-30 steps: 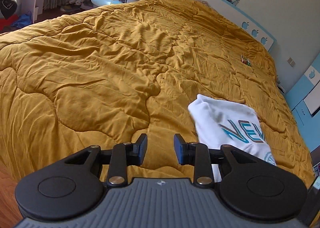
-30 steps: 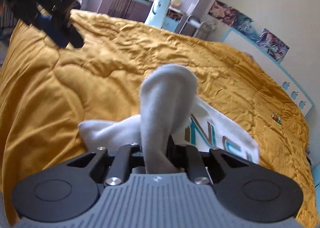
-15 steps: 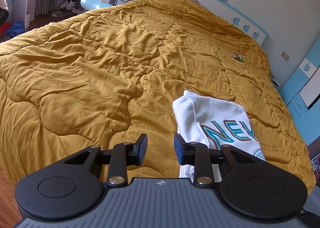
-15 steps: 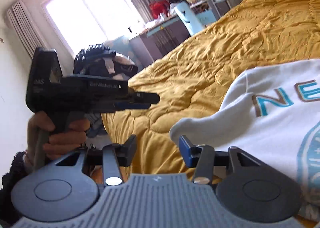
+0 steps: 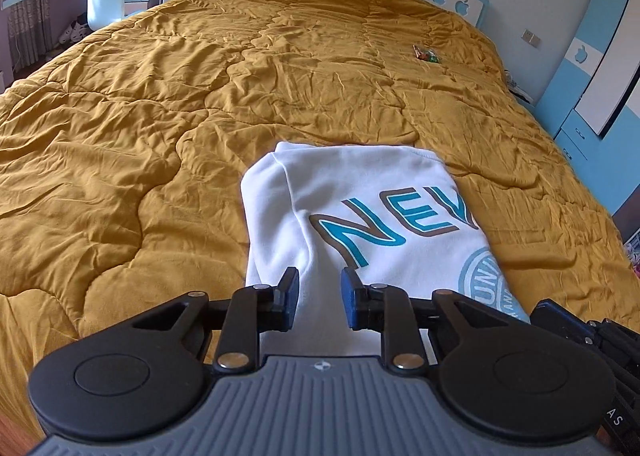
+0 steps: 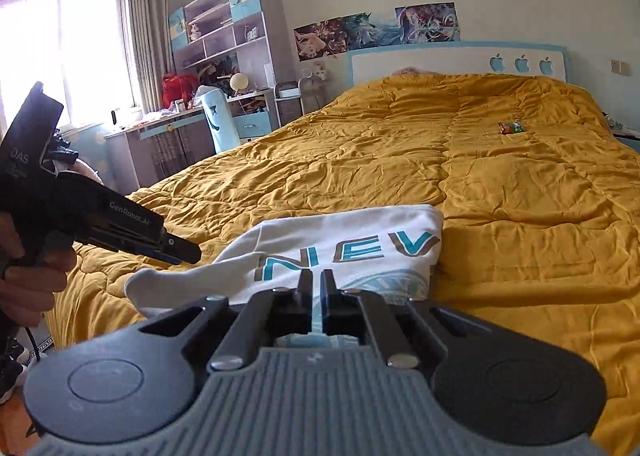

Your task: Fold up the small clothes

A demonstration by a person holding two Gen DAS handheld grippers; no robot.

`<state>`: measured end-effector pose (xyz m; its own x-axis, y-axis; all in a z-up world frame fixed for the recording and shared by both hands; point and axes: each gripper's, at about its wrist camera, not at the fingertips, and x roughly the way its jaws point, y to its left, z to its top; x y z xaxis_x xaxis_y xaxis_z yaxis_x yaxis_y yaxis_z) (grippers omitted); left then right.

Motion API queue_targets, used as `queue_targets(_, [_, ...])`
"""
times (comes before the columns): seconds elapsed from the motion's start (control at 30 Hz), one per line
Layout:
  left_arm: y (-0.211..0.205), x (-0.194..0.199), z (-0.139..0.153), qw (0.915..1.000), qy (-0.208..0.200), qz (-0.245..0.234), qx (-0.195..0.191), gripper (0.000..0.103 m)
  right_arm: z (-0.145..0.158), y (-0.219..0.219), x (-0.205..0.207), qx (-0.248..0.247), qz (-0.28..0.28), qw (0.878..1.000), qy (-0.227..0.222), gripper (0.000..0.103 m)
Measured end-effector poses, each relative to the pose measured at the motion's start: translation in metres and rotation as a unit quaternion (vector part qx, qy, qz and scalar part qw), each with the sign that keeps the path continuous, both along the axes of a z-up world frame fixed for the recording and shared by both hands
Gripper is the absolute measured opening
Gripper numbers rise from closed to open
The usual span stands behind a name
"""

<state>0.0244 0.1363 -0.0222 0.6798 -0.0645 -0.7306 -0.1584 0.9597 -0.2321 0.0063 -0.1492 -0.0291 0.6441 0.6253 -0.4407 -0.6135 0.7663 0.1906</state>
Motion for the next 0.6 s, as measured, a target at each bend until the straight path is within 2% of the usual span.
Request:
queue_targets(0.2, [0.0, 0.006, -0.022, 0.9995, 0.027, 0.007, 0.016, 0.026, -0.034, 0.002, 0.006, -0.039, 0.01, 0.998, 0.058, 0.0])
queue_targets(0.27, [0.005, 0.008, -0.027, 0.9991, 0.033, 0.013, 0.022, 0.025, -0.045, 0.0, 0.008, -0.044, 0.016, 0.994, 0.097, 0.0])
queue_targets(0.37, [0.017, 0.012, -0.038, 0.9988, 0.046, 0.013, -0.005, 0.027, -0.057, -0.013, 0.01, -0.023, 0.008, 0.988, 0.151, 0.0])
queue_targets(0.47, [0.028, 0.011, -0.045, 0.9984, 0.046, 0.012, -0.03, 0.03, -0.062, -0.036, 0.016, 0.029, 0.003, 0.981, 0.193, 0.0])
queue_targets(0.5, [0.033, 0.01, -0.046, 0.9981, 0.045, 0.014, -0.041, 0.03, -0.059, -0.044, 0.015, 0.046, 0.006, 0.979, 0.198, 0.0])
queue_targets(0.6, [0.047, 0.006, -0.044, 0.9958, 0.037, 0.031, -0.077, 0.03, -0.041, -0.058, -0.002, 0.059, 0.04, 0.989, 0.132, 0.0])
